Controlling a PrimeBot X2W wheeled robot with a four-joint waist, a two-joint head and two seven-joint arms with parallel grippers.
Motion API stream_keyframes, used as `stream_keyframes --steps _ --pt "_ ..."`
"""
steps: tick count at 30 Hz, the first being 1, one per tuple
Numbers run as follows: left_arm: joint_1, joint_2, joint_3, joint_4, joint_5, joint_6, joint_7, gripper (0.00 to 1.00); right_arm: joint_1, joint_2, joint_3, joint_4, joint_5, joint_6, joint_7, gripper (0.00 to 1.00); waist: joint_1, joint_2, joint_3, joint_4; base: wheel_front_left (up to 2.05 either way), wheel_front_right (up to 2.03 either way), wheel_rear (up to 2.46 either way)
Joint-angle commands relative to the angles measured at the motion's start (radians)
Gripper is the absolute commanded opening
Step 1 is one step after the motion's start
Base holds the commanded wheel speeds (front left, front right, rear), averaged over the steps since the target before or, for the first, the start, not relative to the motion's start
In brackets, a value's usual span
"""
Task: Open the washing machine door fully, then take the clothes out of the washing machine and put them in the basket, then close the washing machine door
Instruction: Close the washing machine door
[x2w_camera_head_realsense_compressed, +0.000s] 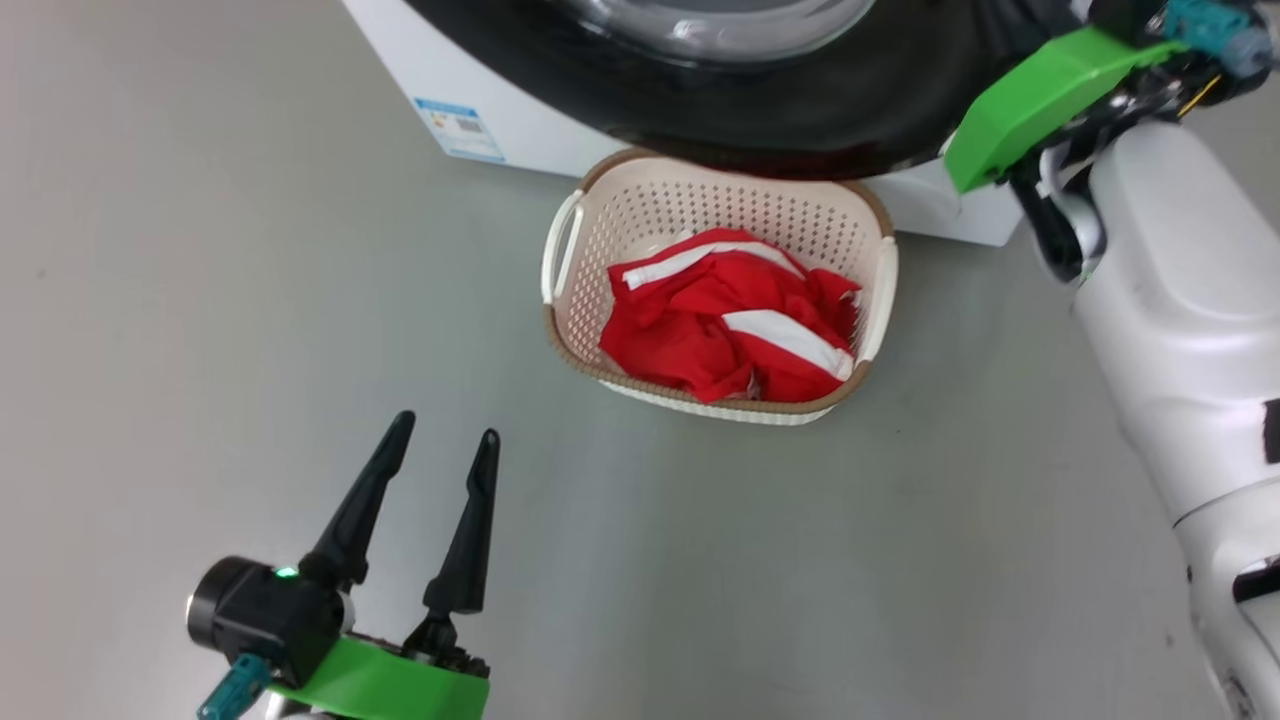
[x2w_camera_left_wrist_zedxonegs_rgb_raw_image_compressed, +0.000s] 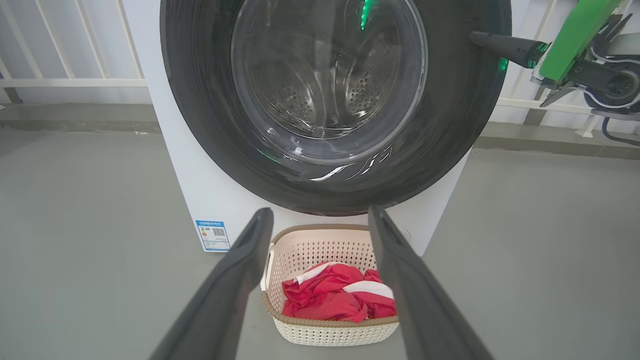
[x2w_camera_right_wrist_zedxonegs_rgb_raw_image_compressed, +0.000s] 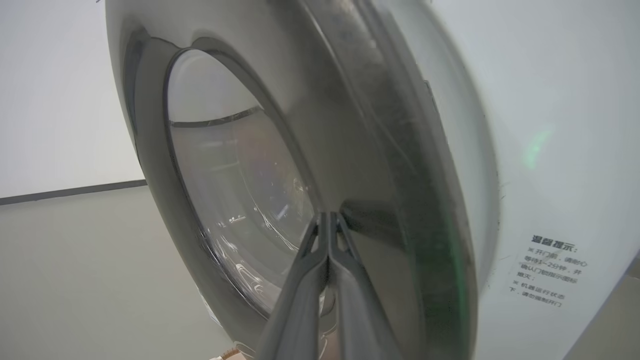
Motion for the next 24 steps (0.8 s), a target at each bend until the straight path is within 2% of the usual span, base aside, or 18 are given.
stream_keyframes --steps 1,12,17,24 --pt "-0.025 0.019 0.025 -0.019 -0.008 -0.006 -0.009 1.0 -0.036 0.009 -0.008 -0.026 -0.005 0.002 -0.006 0.0 0.0 0.0 0.028 0.026 0.0 0.0 0.0" --pt "-0.037 0.013 -0.008 0.002 -0.032 -0.006 -0.009 1.0 -0.147 -0.028 -0.069 -0.007 -0.034 0.002 -0.006 0.0 0.0 0.0 0.095 0.074 0.0 0.0 0.0" --pt "-0.05 0.011 -0.014 0.008 -0.033 -0.006 -0.009 1.0 -0.189 -0.045 -0.148 -0.041 -0.103 0.002 -0.006 0.0 0.0 0.0 0.121 0.079 0.0 0.0 0.0" --pt "-0.066 0.009 -0.017 0.027 -0.039 -0.006 -0.009 1.0 -0.16 -0.008 -0.228 -0.084 -0.197 0.002 -0.006 0.0 0.0 0.0 0.118 0.073 0.0 0.0 0.0"
